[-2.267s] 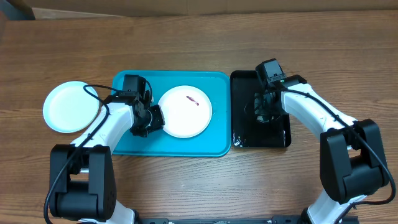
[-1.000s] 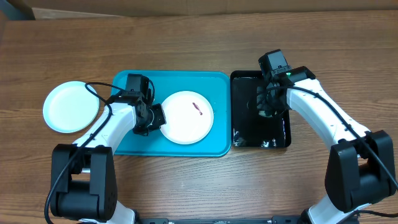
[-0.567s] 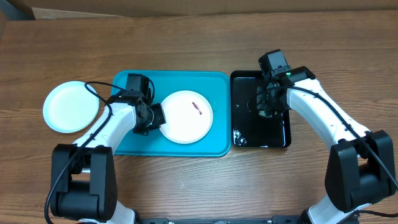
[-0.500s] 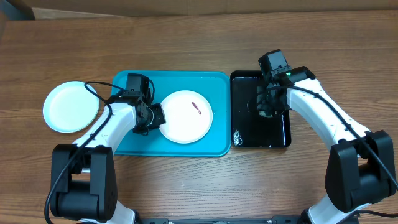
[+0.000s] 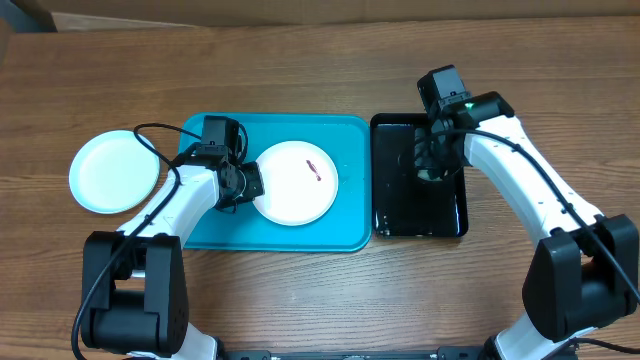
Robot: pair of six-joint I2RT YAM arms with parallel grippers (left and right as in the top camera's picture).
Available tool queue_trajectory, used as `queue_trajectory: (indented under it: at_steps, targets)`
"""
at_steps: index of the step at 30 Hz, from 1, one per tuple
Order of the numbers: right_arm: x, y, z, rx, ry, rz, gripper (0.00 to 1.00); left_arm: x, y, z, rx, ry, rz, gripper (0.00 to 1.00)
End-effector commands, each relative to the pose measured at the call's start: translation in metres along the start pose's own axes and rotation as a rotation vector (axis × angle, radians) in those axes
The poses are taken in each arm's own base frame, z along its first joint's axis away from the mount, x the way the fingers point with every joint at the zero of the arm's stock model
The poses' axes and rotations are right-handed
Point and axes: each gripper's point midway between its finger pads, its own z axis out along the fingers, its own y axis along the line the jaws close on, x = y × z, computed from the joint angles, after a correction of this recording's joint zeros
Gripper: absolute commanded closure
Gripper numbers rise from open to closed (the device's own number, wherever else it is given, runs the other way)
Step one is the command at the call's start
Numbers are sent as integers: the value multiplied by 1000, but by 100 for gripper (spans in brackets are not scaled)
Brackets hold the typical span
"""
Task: Clean dirty plates on tray and stack at the side
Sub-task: 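Rub the sponge in the black tray with the right gripper, then wipe the stained white plate with the sponge in the right gripper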
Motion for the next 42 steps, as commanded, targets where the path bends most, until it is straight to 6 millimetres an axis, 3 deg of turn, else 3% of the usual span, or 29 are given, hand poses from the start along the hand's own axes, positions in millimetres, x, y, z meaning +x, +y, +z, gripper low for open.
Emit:
queue_trajectory:
  at_steps: [1, 11, 19, 22, 26, 30, 35, 42]
  targets:
    - [-9, 1, -16, -20, -43, -10, 96, 9, -1, 6, 1, 32, 25, 94]
    - [-6, 1, -10, -20, -38, -1, 96, 11, 0, 6, -2, 39, 21, 96]
    - [-1, 13, -12, -90, -10, -18, 96, 11, 0, 6, -2, 39, 21, 96]
    - [-4, 40, -29, -243, -7, -91, 96, 11, 0, 6, -2, 39, 21, 96]
    - [-14, 84, -71, -443, -45, -169, 96, 10, 0, 6, -1, 38, 21, 96]
    - [-14, 127, -86, -517, -107, -264, 96, 10, 0, 6, -1, 38, 17, 96]
    - [-6, 175, -73, -479, -157, -380, 96, 11, -1, 6, 2, 39, 17, 96]
    - [-4, 209, -20, -213, -250, -489, 96, 11, 0, 6, 2, 41, 18, 96]
